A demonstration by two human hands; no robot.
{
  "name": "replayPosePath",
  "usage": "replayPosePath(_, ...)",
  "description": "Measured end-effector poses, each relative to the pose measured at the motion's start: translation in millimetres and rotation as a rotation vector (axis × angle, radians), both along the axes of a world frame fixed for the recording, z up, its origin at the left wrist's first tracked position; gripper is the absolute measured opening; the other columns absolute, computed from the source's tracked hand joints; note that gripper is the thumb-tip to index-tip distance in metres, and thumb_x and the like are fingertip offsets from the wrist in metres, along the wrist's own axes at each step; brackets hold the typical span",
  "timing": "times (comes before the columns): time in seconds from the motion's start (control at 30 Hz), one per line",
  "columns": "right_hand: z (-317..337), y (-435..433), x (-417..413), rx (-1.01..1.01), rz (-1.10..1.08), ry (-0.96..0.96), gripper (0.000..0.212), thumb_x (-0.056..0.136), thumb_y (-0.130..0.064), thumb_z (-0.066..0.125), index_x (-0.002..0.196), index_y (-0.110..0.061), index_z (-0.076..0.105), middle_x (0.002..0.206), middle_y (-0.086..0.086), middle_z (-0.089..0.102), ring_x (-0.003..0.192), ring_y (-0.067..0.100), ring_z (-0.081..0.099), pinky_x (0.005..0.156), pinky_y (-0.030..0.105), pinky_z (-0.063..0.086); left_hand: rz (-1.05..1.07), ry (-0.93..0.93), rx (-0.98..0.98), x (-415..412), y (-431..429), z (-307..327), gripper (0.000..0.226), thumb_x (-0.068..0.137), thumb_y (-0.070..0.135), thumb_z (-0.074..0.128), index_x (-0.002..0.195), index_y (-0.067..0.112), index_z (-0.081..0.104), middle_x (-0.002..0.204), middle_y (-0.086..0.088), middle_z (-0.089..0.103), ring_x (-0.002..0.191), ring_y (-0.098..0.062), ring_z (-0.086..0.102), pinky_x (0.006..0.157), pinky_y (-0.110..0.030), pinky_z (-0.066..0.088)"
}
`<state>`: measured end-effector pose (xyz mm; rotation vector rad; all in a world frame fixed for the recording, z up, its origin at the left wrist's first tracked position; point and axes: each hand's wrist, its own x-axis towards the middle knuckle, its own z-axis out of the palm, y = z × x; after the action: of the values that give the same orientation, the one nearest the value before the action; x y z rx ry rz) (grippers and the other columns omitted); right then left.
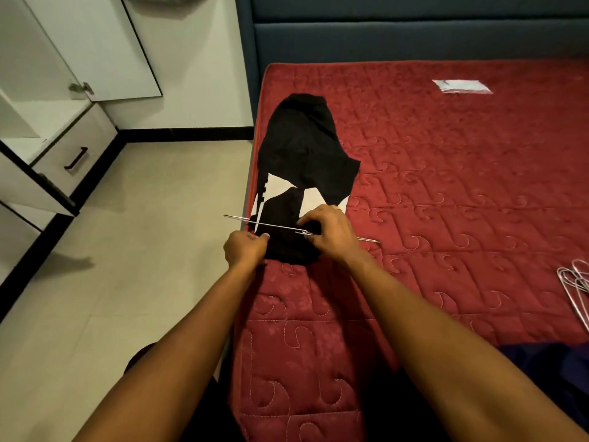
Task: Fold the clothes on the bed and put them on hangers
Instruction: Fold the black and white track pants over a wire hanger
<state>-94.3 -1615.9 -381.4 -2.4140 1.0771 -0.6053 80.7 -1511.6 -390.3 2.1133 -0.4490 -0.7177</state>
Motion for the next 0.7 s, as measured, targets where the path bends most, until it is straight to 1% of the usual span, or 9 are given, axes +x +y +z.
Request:
replayPosePath(0.03, -5.2, 4.6, -1.2, -0.044, -0.109, -0.049, 0.033, 0.071, -0.019, 0.085, 0.101, -0.029, 0.077, 0.100, -0.004, 0.068, 0.098, 0.020, 0.061, 0.088, 0.033, 0.048, -0.055, -0.130, 0.043, -3.1, -0.1, -0.5, 0.029, 0.086, 0.034, 0.078, 0.072, 0.011, 0.068, 0.068, -0.006, 0.070, 0.063, -0.026, 0.070, 0.070, -0.033, 0.057)
replayPosePath(0.1, -10.6, 14.3, -5.0, -0.050, -0.303, -0.179, 0.037, 0.064, -0.022, 0.092, 0.095, -0.026, 0.070, 0.096, -0.003, 0.061, 0.094, 0.020, 0.055, 0.082, 0.027, 0.039, -0.132, -0.219, 0.070, -10.6, -1.3, 2.8, 0.033, 0.084, 0.036, 0.080, 0.070, 0.011, 0.064, 0.072, -0.007, 0.067, 0.073, -0.028, 0.066, 0.069, -0.032, 0.049)
replayPosePath(0.17, -12.1, 22.8, -7.7, 0.028, -0.348, -0.239, 0.039, 0.061, -0.016, 0.092, 0.083, -0.027, 0.061, 0.089, -0.004, 0.057, 0.083, 0.017, 0.054, 0.074, 0.028, 0.041, -0.146, -0.209, 0.102, -13.2, -2.8, 4.8, 0.030, 0.083, 0.031, 0.081, 0.071, 0.012, 0.062, 0.076, -0.007, 0.067, 0.077, -0.029, 0.065, 0.069, -0.031, 0.045)
replayPosePath(0.23, -14.9, 32.5, -9.7, 0.104, -0.332, -0.181, 0.038, 0.065, -0.012, 0.089, 0.074, -0.029, 0.057, 0.083, -0.005, 0.057, 0.074, 0.014, 0.055, 0.065, 0.033, 0.046, -0.135, -0.187, 0.110, -12.5, -2.1, 3.9, 0.024, 0.081, 0.026, 0.081, 0.074, 0.010, 0.065, 0.078, -0.009, 0.068, 0.079, -0.030, 0.067, 0.069, -0.031, 0.048)
replayPosePath(0.37, -24.6, 51.9, -10.5, 0.217, -0.526, -0.113, 0.035, 0.073, -0.031, 0.087, 0.068, -0.024, 0.053, 0.078, -0.002, 0.063, 0.069, 0.020, 0.056, 0.063, 0.029, 0.037, -0.145, -0.115, 0.107, -10.2, 10.0, 3.4, 0.025, 0.079, 0.024, 0.085, 0.071, 0.010, 0.066, 0.073, -0.011, 0.072, 0.068, -0.028, 0.072, 0.073, -0.038, 0.062)
replayPosePath(0.47, -31.4, 62.8, -5.5, 0.389, -0.580, -0.132, 0.037, 0.072, -0.046, 0.087, 0.070, -0.021, 0.060, 0.074, 0.000, 0.066, 0.068, 0.022, 0.059, 0.062, 0.028, 0.039, -0.182, -0.060, 0.110, -10.2, 20.3, 7.2, 0.031, 0.080, 0.020, 0.087, 0.067, 0.013, 0.059, 0.070, -0.012, 0.071, 0.057, -0.024, 0.068, 0.067, -0.034, 0.061)
replayPosePath(0.53, -32.2, 67.3, -4.2, 0.485, -0.532, -0.194, 0.028, 0.072, -0.030, 0.089, 0.073, -0.020, 0.063, 0.076, 0.003, 0.070, 0.072, 0.022, 0.068, 0.062, 0.029, 0.046, -0.213, -0.057, 0.125, -12.7, 27.1, 11.2, 0.036, 0.079, 0.017, 0.087, 0.067, 0.015, 0.053, 0.066, -0.011, 0.068, 0.054, -0.024, 0.068, 0.060, -0.032, 0.058)
replayPosePath(0.6, -33.0, 74.3, -6.5, 0.538, -0.486, -0.210, 0.022, 0.070, -0.009, 0.080, 0.072, -0.021, 0.061, 0.075, 0.004, 0.072, 0.073, 0.024, 0.072, 0.070, 0.036, 0.060, -0.243, -0.061, 0.146, -16.1, 35.1, 16.9, 0.042, 0.077, 0.016, 0.089, 0.065, 0.015, 0.049, 0.065, -0.010, 0.065, 0.058, -0.028, 0.071, 0.058, -0.033, 0.058)
replayPosePath(0.7, -44.0, 79.5, -13.0, 0.567, -0.511, -0.246, 0.022, 0.068, -0.009, 0.071, 0.075, -0.025, 0.058, 0.076, 0.003, 0.073, 0.073, 0.026, 0.073, 0.074, 0.045, 0.062, -0.305, -0.006, 0.170, -20.1, 48.3, 24.7, 0.042, 0.078, 0.012, 0.088, 0.064, 0.015, 0.049, 0.071, -0.013, 0.065, 0.063, -0.032, 0.072, 0.062, -0.038, 0.062)
